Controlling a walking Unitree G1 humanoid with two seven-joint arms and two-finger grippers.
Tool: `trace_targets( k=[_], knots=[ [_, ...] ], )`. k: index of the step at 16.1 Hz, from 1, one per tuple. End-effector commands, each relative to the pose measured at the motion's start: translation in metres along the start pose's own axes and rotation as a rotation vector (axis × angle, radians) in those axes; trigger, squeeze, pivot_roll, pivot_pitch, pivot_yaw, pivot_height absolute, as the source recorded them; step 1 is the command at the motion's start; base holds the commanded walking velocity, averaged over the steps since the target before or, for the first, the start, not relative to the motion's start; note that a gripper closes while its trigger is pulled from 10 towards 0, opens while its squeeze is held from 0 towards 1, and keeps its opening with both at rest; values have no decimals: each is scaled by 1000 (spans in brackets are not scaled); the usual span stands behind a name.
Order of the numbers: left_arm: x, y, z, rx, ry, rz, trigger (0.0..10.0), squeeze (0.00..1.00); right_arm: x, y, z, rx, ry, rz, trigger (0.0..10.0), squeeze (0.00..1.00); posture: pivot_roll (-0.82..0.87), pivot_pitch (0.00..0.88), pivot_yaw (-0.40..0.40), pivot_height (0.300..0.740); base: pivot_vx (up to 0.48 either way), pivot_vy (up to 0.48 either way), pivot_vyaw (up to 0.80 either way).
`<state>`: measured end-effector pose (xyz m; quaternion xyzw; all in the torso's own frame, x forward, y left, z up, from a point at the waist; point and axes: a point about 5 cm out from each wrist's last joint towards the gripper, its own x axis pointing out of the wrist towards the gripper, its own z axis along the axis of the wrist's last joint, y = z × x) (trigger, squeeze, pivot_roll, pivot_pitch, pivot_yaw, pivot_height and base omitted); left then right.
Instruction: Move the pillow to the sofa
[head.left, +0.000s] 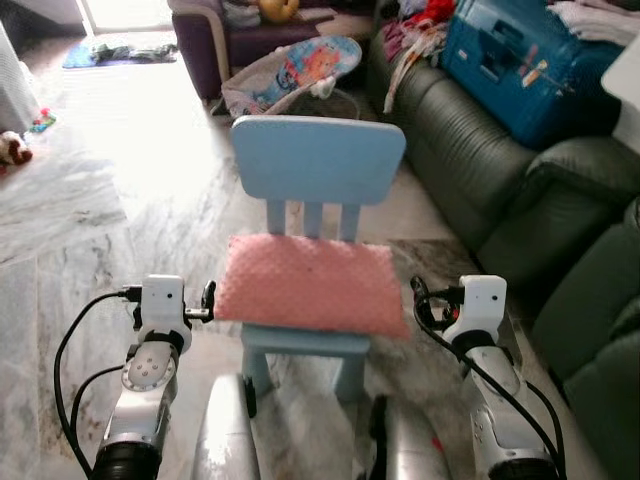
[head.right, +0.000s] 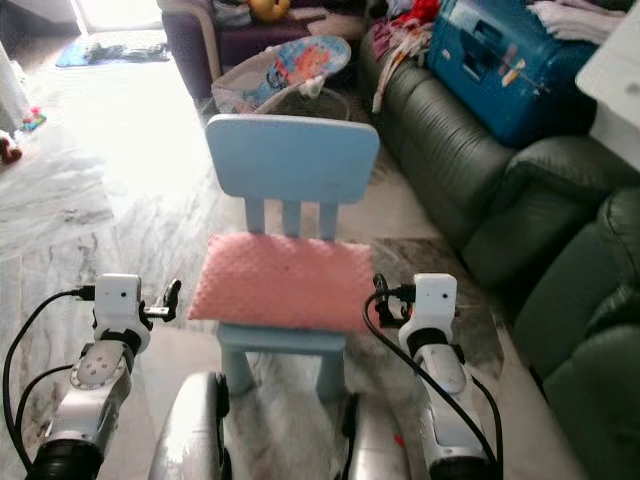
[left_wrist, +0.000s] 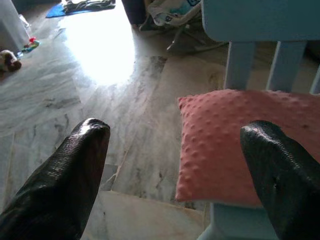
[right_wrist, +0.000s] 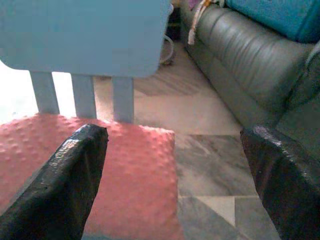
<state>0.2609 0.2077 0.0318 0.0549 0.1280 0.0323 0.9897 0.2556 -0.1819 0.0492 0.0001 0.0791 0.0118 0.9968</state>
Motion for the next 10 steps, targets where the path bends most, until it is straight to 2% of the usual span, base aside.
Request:
trace_targets(
  k=[1,8,10],
  knots=[
    [2,0,3,1,-10,-6,10000,0,2,1,6,-13,-25,7,10000,0,-15,0,-34,605,311,0,0],
    [2,-1,4,3,-13,-10,10000,0,2,1,5,-9,-22,6,10000,0,-14,0,-34,605,322,0,0],
    [2,-1,2,-2,-2,-6,10000,0,2,1,5,-8,-20,6,10000,0,-16,0,-34,605,326,338,0]
  ],
)
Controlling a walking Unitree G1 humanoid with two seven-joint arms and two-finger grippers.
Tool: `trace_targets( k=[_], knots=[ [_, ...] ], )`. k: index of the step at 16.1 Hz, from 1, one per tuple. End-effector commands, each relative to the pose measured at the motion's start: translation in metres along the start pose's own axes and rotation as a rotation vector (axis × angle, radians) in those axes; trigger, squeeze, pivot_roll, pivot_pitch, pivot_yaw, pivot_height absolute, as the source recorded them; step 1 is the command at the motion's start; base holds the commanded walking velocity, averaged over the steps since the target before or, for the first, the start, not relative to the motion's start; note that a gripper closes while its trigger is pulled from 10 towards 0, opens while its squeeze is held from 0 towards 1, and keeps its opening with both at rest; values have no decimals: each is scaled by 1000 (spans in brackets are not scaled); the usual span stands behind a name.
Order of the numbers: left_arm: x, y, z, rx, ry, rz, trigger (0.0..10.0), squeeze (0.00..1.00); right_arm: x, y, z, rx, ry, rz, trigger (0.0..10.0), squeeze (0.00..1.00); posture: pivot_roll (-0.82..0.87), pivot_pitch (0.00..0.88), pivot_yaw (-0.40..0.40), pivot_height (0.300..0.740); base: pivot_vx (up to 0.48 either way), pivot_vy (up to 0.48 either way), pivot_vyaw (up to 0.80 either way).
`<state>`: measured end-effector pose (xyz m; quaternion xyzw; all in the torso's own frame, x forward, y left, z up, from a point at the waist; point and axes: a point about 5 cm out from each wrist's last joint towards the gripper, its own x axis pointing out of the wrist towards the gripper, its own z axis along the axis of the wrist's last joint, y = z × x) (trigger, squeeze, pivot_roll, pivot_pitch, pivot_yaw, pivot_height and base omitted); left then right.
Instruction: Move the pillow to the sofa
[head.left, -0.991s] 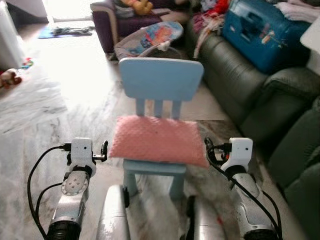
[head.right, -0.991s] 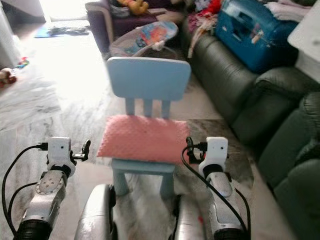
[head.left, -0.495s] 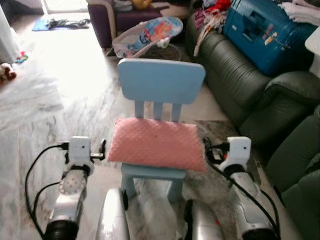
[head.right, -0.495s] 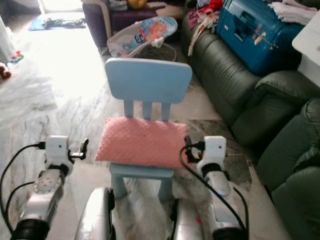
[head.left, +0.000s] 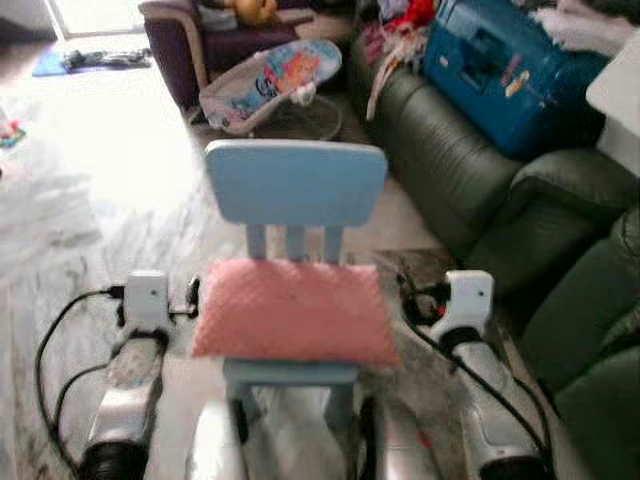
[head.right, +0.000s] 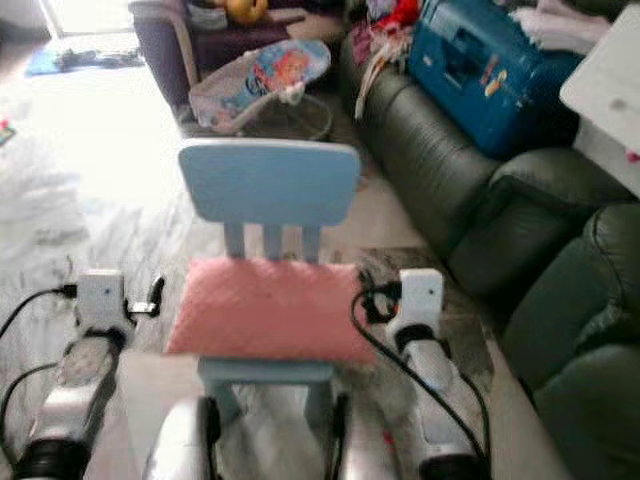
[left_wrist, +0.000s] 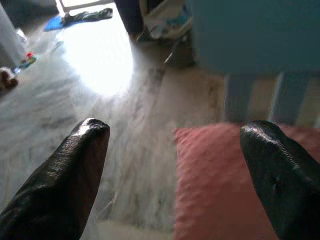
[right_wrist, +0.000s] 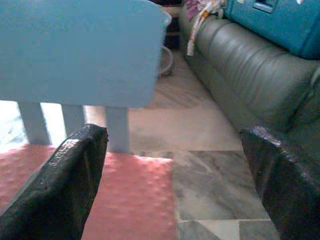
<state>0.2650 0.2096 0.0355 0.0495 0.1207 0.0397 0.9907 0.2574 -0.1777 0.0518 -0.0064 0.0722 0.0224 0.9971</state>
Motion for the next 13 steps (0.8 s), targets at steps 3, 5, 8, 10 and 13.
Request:
trace_targets(
  k=[3,5,8,10,13],
  knots=[
    [-1,-3,-2,12,14,-18,10000,0,0,-3,2,5,-5,-12,10000,0,-16,0,-34,605,266,350,0],
    [-1,-3,-3,19,16,-13,10000,0,0,-3,2,5,-3,-12,10000,0,-16,0,-33,605,0,0,0],
    [-1,-1,-3,15,15,-2,10000,0,0,-3,1,9,0,-11,10000,0,-14,0,-34,605,0,0,0],
    [-2,-1,-3,17,15,-1,10000,0,-1,-2,1,9,1,-10,10000,0,-11,0,-32,605,0,0,0],
    [-2,1,-3,25,15,1,10000,0,-1,-1,0,11,1,-8,10000,0,-11,0,-32,605,0,0,0]
  ],
)
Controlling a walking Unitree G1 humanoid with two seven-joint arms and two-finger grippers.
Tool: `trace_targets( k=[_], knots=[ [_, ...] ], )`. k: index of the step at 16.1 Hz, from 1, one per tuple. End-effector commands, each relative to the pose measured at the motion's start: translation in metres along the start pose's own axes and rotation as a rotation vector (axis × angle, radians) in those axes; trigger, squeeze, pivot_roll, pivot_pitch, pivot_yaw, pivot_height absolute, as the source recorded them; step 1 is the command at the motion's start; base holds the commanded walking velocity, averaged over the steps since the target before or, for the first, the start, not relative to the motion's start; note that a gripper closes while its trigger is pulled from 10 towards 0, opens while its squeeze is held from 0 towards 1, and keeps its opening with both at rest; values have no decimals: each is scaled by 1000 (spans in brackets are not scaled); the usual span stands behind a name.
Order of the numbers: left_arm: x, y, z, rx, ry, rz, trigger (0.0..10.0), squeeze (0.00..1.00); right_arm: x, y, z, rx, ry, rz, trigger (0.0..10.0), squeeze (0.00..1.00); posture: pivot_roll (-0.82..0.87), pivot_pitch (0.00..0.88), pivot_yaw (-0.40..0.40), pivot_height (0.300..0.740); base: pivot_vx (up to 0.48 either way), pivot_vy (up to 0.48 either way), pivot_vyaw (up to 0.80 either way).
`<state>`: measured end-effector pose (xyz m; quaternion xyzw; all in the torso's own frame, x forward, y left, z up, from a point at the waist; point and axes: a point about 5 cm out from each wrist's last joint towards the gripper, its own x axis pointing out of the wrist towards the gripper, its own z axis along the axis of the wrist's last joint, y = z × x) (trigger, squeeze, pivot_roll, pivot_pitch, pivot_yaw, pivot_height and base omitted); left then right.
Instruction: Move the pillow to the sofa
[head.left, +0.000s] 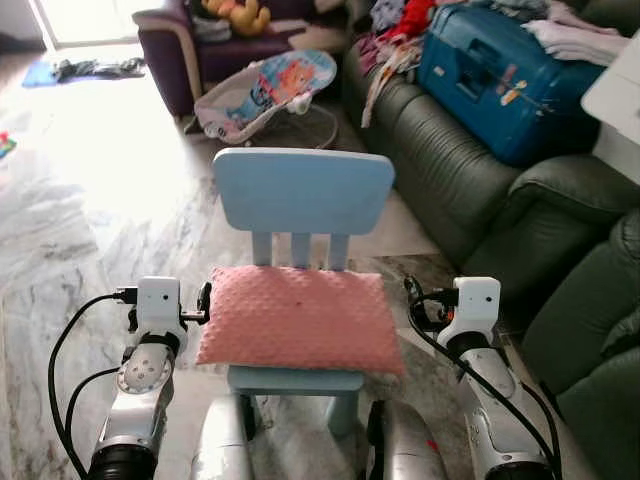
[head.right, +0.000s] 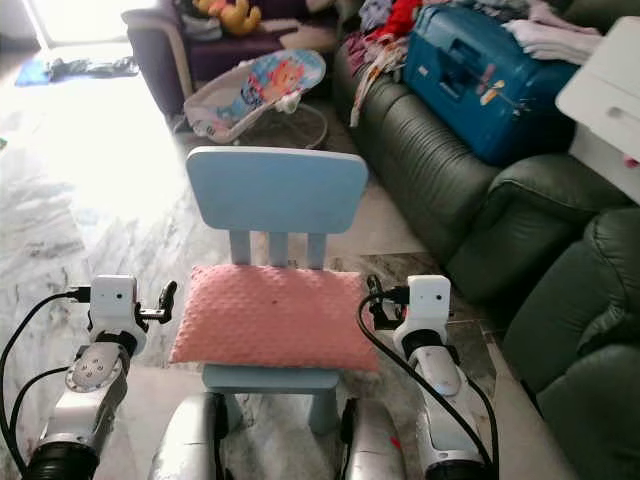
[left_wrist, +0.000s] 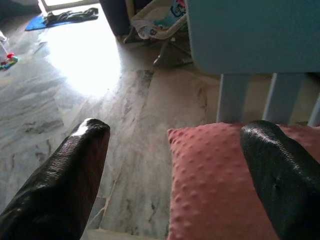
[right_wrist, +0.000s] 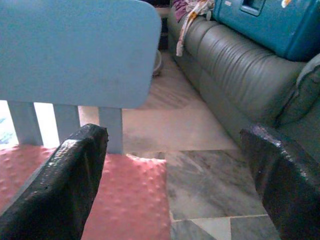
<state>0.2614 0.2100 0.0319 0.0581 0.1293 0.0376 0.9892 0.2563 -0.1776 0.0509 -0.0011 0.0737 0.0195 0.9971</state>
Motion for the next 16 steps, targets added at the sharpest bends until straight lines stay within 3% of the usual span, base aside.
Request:
trace_targets(
  k=[1,3,13,14,16],
  knots=[
    [0,1,1,10,-2,5,10000,0,-1,-1,1,6,-1,5,10000,0,-11,0,-32,605,0,0,0],
    [-1,2,1,12,-3,14,10000,0,-2,0,1,9,1,6,10000,0,-10,0,-32,601,0,0,0],
    [2,14,1,58,8,77,10000,0,-5,0,0,19,5,8,10000,0,-14,0,-28,492,0,0,0],
    [4,14,0,12,36,75,10000,0,-4,0,0,21,5,11,10000,0,-11,0,-27,492,0,0,0],
    [6,14,2,19,23,62,10000,0,-4,0,0,28,5,11,10000,0,-11,0,-28,492,0,0,0]
  ],
)
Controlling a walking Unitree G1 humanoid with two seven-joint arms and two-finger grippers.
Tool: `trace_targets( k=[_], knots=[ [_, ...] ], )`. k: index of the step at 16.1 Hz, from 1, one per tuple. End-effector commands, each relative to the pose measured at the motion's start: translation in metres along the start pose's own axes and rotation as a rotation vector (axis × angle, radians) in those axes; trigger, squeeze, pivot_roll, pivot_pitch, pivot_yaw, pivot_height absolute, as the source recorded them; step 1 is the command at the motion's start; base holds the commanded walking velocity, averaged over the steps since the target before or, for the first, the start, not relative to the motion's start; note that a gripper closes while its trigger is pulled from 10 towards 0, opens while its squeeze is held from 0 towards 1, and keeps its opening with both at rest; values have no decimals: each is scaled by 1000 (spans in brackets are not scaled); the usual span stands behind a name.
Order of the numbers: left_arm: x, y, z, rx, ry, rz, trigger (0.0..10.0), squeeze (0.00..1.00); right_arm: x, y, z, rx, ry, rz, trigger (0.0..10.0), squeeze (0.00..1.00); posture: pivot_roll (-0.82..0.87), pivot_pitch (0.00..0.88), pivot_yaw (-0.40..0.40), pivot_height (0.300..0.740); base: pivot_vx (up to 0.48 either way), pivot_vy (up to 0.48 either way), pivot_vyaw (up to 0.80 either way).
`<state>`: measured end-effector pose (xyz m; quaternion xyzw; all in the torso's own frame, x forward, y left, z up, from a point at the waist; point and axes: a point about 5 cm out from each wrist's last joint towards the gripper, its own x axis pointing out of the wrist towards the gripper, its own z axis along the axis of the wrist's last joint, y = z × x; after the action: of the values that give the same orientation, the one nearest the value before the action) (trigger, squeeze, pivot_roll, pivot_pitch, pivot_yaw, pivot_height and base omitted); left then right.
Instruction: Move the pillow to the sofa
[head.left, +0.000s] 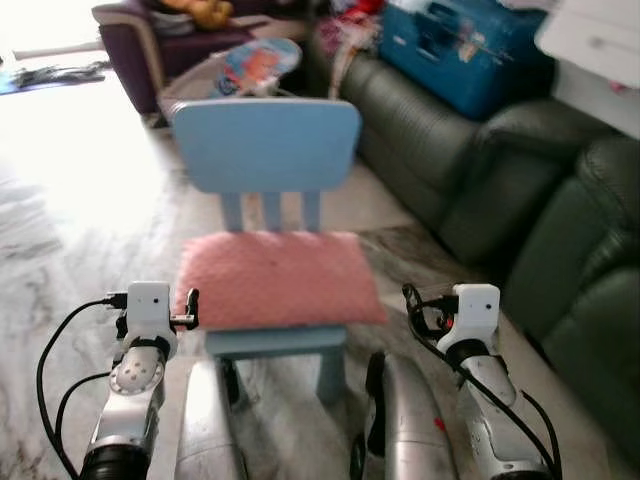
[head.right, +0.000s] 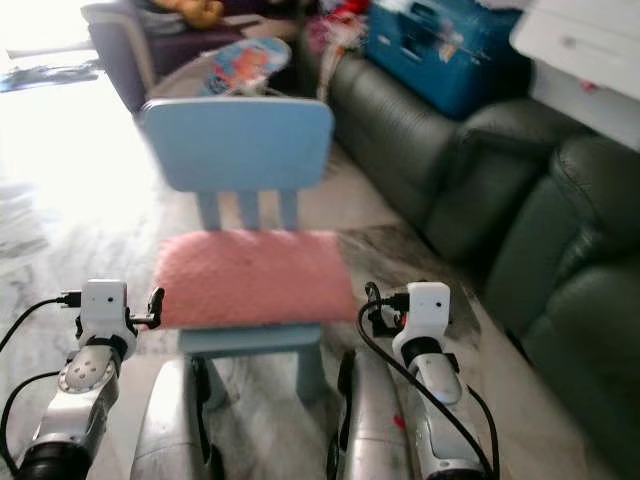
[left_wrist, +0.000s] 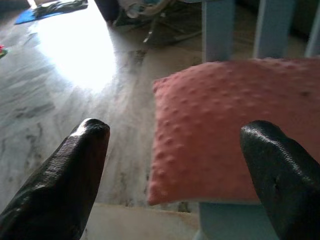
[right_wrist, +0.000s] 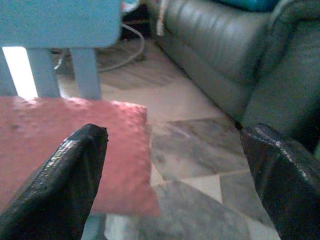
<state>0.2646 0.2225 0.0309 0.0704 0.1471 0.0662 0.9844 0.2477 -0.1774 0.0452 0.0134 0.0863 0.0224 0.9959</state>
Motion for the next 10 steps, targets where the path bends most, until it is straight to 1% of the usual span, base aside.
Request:
trace_targets(
  k=[1,3,4,5,6,7,9,10],
  knots=[
    [3,2,5,16,-17,7,10000,0,4,-1,7,8,-20,5,10000,0,-8,0,-28,492,0,0,0],
    [5,3,5,38,-12,-12,10000,0,7,-3,9,29,-22,6,10000,0,-6,0,-30,492,0,0,0],
    [9,6,7,39,-10,-21,10000,0,10,-5,10,48,-18,12,10000,0,-7,0,-31,492,0,0,0],
    [10,7,8,39,-8,-21,10000,0,11,-6,11,46,-19,16,10000,0,-8,0,-32,492,0,0,0],
    [15,11,11,32,-4,-20,10000,0,13,-6,13,44,-22,26,10000,0,-9,0,-33,492,0,0,0],
    [19,18,16,37,-14,7,10000,0,14,-6,14,37,-16,35,10000,0,-7,0,-34,492,0,0,0],
    [22,27,28,54,-70,59,10000,0,13,-6,17,42,-21,52,10000,0,5,0,-51,472,0,0,0],
    [21,35,33,62,-97,99,10000,0,12,-7,17,47,-14,59,10000,0,8,0,-55,462,0,0,0]
  ],
)
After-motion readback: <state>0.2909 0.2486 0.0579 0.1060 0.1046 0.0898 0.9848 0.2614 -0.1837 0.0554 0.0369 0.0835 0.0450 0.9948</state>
